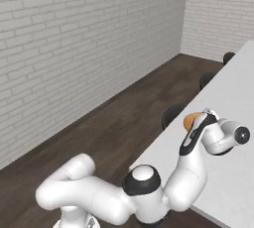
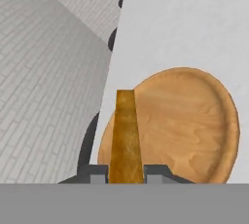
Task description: Start the toaster. Once the lever pops up, take the bread to the plate on the dining counter.
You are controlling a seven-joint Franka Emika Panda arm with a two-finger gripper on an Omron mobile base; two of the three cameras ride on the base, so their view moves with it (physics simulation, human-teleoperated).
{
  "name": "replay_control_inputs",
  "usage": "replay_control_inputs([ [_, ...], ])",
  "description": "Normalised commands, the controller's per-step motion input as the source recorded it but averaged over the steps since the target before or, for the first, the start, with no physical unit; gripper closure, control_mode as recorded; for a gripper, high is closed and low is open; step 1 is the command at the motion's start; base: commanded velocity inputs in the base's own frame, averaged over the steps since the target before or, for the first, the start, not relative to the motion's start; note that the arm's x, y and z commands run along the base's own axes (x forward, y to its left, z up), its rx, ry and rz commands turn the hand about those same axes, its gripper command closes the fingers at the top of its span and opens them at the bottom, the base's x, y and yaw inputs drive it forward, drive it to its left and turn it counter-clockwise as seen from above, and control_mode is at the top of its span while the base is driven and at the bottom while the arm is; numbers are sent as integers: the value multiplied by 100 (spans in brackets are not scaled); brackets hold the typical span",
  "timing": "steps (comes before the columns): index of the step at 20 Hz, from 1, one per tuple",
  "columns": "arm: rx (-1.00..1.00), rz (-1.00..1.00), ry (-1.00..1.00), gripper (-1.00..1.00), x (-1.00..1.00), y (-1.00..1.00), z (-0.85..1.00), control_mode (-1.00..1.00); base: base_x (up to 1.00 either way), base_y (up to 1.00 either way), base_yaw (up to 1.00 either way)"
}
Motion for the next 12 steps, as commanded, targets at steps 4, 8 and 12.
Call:
replay_control_inputs([
  [4, 0, 0, 0, 100, 26, -16, -20, -100, 0, 0, 0],
  [8, 0, 0, 0, 100, 29, -17, -20, -100, 0, 0, 0],
  [12, 0, 0, 0, -100, 19, -14, -18, -100, 0, 0, 0],
])
